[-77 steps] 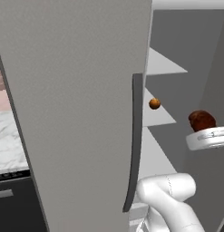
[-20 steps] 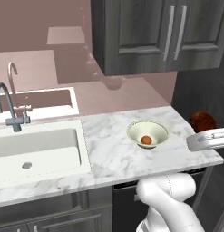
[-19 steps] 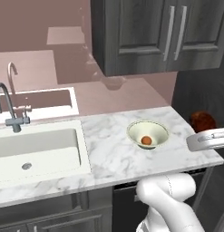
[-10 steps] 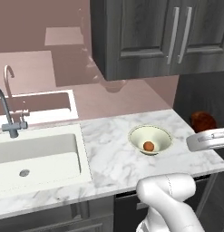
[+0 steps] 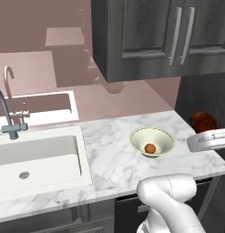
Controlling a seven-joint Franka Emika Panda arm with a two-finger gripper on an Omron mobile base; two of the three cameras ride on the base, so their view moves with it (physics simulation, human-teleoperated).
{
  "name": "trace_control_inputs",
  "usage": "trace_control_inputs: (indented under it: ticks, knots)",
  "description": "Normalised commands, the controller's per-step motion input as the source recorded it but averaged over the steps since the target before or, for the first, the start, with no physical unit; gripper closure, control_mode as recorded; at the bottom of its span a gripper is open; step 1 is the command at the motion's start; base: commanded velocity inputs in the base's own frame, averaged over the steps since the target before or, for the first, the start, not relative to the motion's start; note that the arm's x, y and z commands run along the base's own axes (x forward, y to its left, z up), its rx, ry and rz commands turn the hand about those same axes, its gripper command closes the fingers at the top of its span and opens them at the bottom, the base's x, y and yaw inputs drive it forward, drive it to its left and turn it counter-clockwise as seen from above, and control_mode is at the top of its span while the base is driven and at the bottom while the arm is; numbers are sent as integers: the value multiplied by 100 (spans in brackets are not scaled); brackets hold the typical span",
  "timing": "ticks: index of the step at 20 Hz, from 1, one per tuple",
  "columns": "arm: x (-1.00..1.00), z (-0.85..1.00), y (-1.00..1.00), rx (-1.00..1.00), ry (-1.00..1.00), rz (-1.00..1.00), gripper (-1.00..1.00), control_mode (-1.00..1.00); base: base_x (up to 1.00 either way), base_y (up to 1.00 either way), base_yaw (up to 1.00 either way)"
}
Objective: Take the tangerine, steak, and orange from the freezer and place them in the bowl on the counter.
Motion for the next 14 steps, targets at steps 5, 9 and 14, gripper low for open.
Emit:
trace_control_inputs:
  ticks: [5, 9, 14]
  knots:
    - [0, 0, 0, 0, 0, 0, 100, 100, 45, -12, 0]
    - [0, 0, 0, 0, 0, 0, 100, 100, 48, -15, 0]
    - [0, 0, 0, 0, 0, 0, 100, 100, 38, -10, 0]
